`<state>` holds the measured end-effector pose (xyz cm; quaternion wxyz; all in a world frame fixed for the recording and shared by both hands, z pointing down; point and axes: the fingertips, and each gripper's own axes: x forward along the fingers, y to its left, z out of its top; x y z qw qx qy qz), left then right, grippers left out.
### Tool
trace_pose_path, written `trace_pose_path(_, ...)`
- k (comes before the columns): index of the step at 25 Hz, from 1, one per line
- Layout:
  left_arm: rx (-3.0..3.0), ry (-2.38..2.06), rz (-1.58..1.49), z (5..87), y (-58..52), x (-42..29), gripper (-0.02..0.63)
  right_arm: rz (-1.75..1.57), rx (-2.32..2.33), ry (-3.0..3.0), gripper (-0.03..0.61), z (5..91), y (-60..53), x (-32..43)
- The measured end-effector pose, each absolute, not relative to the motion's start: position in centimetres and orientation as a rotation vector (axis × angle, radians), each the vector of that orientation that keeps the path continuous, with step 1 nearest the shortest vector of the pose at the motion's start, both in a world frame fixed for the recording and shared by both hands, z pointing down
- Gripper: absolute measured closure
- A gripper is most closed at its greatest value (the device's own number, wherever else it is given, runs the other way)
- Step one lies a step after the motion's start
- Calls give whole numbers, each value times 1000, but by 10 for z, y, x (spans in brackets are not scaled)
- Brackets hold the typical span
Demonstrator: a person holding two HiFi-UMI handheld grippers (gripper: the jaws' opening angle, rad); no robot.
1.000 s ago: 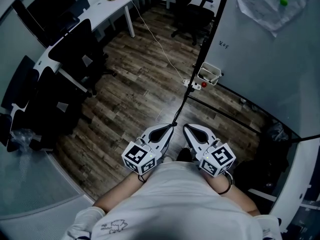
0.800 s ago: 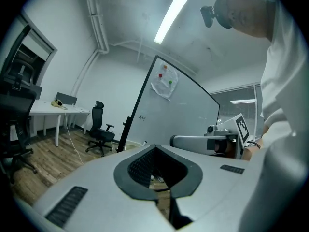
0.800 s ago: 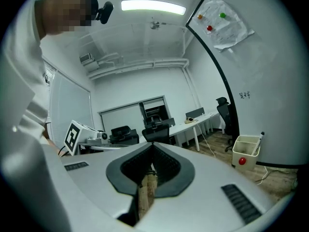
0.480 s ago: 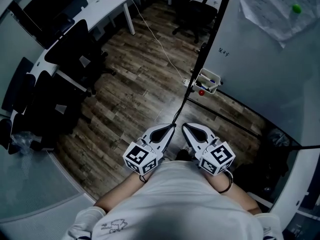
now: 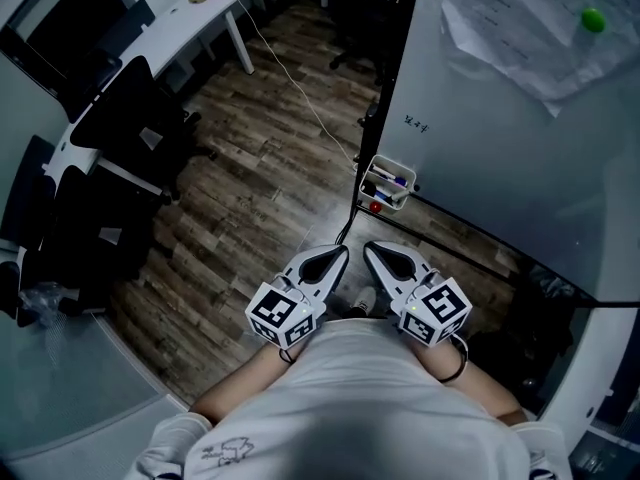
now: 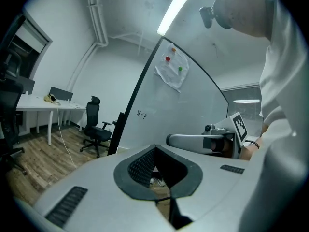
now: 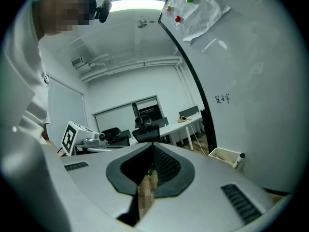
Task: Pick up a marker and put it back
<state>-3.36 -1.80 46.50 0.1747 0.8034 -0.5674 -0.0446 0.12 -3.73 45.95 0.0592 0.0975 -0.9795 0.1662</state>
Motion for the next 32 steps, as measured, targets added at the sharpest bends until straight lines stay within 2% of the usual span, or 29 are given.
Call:
trace_pose_path(19, 2432, -1438, -141, 450, -102, 16, 607, 447, 559, -2959, 566, 448, -116, 54)
trace_pose_path(32, 2547, -1222, -44, 448, -143, -8, 607, 543, 813, -2903, 566, 455, -152, 28)
